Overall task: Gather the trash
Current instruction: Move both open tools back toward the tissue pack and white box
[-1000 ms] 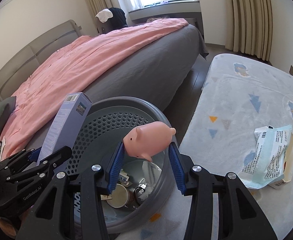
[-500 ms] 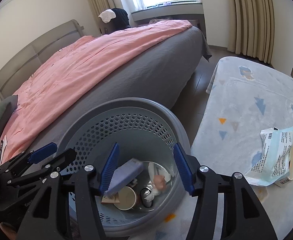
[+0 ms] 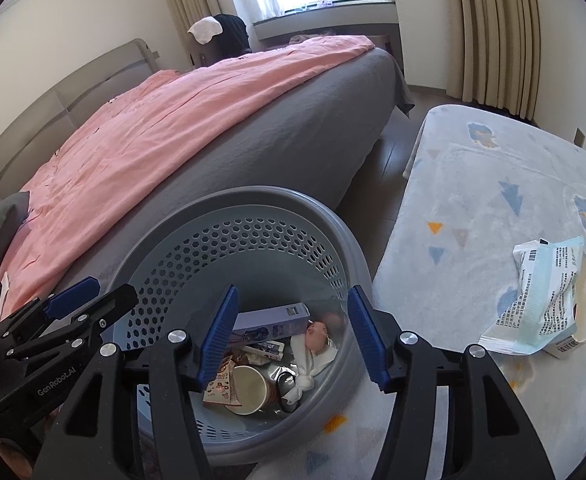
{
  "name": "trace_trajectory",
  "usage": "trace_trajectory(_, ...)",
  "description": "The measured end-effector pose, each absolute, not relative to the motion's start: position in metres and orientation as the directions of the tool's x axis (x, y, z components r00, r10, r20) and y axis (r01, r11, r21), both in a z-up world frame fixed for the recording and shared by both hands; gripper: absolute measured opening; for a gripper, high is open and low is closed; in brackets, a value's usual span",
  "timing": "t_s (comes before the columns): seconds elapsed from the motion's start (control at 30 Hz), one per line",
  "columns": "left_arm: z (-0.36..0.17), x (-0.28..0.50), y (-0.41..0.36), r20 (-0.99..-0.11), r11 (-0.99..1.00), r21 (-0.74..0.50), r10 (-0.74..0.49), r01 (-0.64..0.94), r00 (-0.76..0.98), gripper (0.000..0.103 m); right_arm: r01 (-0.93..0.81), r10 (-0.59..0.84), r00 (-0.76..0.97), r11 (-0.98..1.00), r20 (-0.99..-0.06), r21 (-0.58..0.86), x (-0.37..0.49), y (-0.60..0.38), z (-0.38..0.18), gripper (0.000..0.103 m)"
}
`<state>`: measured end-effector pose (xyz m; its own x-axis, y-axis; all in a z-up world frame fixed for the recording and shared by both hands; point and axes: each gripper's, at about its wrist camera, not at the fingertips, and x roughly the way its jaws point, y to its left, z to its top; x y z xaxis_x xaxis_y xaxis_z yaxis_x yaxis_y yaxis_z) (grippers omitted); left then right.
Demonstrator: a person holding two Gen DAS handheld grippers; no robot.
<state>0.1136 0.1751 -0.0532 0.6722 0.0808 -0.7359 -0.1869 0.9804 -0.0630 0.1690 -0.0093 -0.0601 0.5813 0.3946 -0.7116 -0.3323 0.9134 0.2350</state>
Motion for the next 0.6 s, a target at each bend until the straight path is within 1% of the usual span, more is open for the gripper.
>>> trace_trajectory(0.43,-0.051,0.110,0.171,-0.724,0.981,-0.047,0.094,-0.186,0.683,0.061,-0.303,0.382,0.591,0.921,-0.711,0.243,0.162,-0.018,-0.056,0.058)
trace_trajectory(0.53,-0.051,0.109,0.171,-0.721,0.982,-0.048,0.093,-0.183,0.687,0.066,-0.297,0.375,0.595,0.924,-0.711,0.239,0.158,-0.020,-0.055,0.058)
trace_trajectory(0.6,-0.050,0.108,0.170,-0.718,0.982,-0.047,0.093,-0.182,0.690,0.066,-0.292,0.369,0.598,0.927,-0.711,0.235,0.157,-0.021,-0.054,0.058)
